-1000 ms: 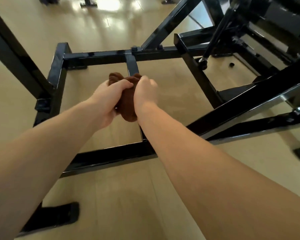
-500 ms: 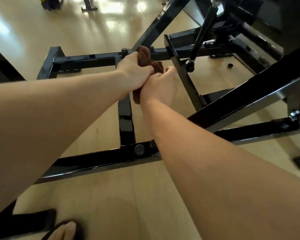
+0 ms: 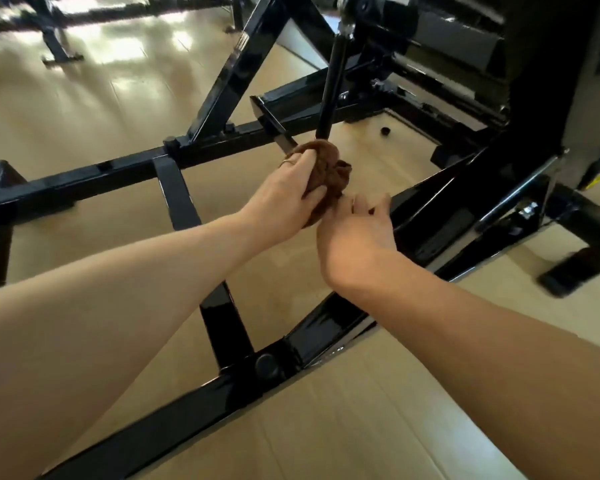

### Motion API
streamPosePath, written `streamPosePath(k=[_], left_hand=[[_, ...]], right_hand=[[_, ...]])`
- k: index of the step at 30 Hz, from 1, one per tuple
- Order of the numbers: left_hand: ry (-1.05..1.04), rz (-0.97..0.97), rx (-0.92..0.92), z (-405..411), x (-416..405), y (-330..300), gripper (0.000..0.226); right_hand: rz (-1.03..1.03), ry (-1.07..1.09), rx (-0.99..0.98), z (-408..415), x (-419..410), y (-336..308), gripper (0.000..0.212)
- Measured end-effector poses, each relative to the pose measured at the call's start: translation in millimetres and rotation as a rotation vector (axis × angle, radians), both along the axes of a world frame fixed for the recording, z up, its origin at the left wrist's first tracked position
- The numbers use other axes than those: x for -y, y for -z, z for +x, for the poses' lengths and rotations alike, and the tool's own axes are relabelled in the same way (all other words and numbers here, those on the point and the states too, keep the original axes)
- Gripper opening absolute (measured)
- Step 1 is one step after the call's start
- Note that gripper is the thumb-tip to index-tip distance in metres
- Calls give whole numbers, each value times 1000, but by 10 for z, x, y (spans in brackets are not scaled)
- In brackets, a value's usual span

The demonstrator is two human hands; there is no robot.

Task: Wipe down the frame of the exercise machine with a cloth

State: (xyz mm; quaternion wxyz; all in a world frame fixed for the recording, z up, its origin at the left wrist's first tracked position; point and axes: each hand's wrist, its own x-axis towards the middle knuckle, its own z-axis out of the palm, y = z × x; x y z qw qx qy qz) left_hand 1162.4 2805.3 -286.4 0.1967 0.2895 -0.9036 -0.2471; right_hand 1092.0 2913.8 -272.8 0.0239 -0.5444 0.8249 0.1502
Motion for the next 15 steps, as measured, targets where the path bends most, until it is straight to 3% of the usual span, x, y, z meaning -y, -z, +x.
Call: streamPosePath(k=[1, 3, 10, 15], left_hand=[[95, -70, 44, -53, 22, 61, 36], [250, -216, 114, -134, 102, 123, 35], [382, -400, 52, -122, 62, 327, 30], [337, -450, 164, -186, 392, 350, 43]], right_hand=[[152, -5, -69, -11, 24, -20, 69], [250, -10, -144, -52, 36, -47, 72], [117, -100, -274, -78, -109, 14, 54], [79, -74, -213, -93, -60, 55, 56]])
